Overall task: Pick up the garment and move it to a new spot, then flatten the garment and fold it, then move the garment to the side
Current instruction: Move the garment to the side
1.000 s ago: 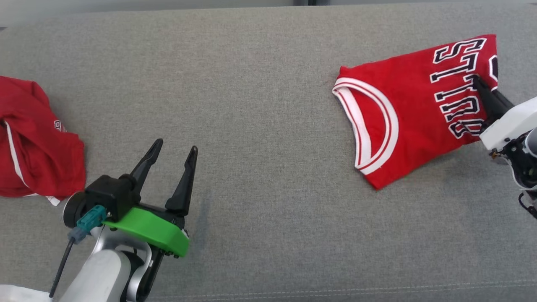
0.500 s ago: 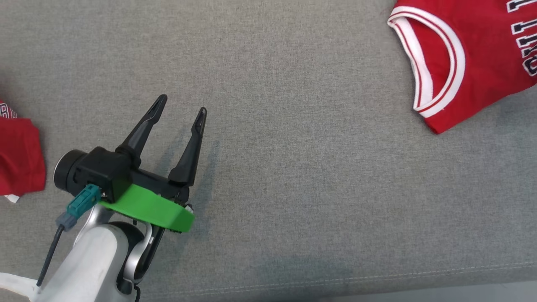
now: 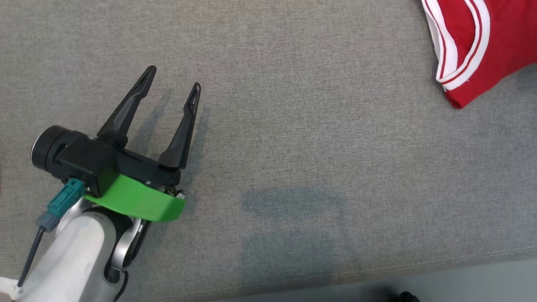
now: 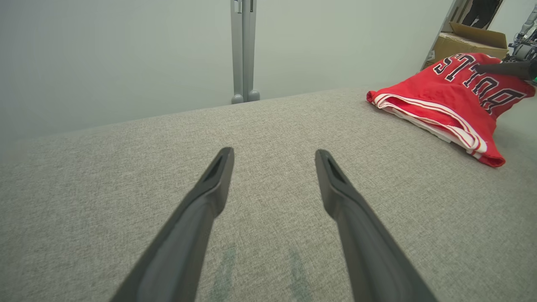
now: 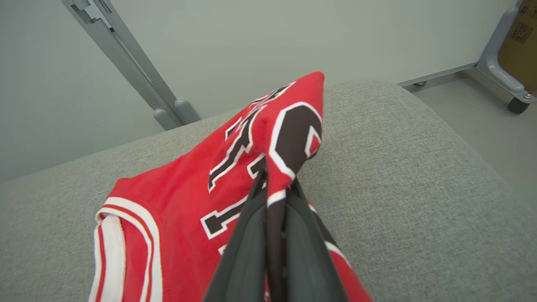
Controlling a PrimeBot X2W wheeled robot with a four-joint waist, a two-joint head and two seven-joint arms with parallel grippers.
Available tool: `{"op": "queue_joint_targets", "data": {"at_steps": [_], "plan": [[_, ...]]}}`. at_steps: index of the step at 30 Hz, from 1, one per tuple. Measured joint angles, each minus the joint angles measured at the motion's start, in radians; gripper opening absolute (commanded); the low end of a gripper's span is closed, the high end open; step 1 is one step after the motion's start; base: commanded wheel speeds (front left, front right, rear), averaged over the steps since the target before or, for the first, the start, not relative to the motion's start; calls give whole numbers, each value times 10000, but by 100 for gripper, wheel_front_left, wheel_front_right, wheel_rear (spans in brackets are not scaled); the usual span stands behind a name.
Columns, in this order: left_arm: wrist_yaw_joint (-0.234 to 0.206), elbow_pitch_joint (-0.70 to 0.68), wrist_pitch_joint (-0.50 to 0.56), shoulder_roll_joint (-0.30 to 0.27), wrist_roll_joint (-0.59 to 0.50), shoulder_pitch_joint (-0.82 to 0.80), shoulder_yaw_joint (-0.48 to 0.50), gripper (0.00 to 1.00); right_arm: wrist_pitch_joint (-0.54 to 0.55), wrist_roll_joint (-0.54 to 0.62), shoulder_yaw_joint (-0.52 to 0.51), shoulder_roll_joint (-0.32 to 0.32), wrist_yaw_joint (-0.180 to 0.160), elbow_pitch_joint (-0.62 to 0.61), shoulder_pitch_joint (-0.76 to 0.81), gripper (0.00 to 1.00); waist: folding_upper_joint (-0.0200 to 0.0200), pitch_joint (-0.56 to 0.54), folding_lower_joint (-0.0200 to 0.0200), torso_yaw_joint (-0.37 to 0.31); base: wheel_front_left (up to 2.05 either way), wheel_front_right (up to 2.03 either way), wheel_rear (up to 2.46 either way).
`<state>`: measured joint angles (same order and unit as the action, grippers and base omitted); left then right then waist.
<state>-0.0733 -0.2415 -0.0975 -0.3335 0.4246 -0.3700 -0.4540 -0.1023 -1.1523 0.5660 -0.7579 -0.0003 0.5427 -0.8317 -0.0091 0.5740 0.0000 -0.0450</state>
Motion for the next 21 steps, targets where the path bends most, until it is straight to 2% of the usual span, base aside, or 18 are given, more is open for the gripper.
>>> {"op": "queue_joint_targets", "data": {"at_steps": [10, 13, 20, 21], "plan": [[29, -314, 150, -125, -102, -269, 2, 100, -293, -13, -341, -180, -40, 456, -251, 0, 0, 622, 0, -505, 0, 0, 0], [79, -403, 184, -174, -136, -345, 0, 100, -322, -4, -435, -370, -119, 677, -317, 0, 0, 835, 0, -599, 0, 0, 0], [188, -610, 159, -221, -249, -622, -10, 100, -566, 113, -462, -355, -322, 1177, -567, 0, 0, 1255, 0, -684, 0, 0, 0], [205, -604, 159, -224, -249, -635, -15, 100, -596, 171, -441, -303, -378, 1256, -589, 30, 0, 1287, 1, -686, 0, 0, 0]]}}
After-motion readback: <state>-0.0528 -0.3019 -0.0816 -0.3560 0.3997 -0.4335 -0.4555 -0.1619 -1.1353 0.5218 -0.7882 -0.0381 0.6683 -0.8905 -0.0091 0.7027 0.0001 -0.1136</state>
